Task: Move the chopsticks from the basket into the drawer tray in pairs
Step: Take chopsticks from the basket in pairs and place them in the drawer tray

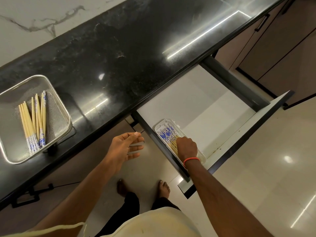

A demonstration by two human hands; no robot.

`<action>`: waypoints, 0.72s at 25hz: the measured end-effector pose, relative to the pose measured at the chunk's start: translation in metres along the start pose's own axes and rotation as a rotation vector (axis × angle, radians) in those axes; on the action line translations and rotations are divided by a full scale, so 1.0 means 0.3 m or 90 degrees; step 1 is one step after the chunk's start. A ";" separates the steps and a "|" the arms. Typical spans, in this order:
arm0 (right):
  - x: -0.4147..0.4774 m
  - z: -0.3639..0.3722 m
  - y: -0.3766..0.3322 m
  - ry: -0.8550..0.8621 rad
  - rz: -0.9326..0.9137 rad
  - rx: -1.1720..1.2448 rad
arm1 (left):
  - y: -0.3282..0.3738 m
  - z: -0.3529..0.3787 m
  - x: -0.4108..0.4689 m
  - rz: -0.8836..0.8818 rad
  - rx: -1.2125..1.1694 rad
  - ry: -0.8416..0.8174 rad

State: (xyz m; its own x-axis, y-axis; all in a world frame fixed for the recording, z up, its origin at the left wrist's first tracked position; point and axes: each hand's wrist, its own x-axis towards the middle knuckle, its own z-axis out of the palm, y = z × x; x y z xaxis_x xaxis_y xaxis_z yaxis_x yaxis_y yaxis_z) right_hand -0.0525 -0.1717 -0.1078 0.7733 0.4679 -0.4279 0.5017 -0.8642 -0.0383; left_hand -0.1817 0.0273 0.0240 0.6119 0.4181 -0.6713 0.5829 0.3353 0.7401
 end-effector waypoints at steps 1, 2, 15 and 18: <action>0.002 0.000 0.001 -0.001 -0.002 -0.003 | 0.000 -0.002 -0.001 -0.002 -0.001 0.000; 0.003 0.001 0.001 -0.003 -0.004 -0.007 | -0.002 -0.004 -0.002 -0.004 -0.002 -0.001; -0.043 -0.008 0.039 -0.026 -0.063 -0.072 | -0.015 0.012 0.020 -0.008 -0.022 -0.013; -0.053 -0.011 0.052 -0.027 -0.067 -0.081 | -0.017 0.017 0.017 -0.010 -0.025 -0.016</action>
State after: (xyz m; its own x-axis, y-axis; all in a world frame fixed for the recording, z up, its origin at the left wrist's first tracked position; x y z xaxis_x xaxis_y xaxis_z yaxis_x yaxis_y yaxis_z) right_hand -0.0558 -0.1922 -0.0987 0.6980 0.5444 -0.4652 0.6263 -0.7791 0.0279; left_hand -0.1789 0.0232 0.0166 0.6166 0.3919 -0.6828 0.5713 0.3739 0.7306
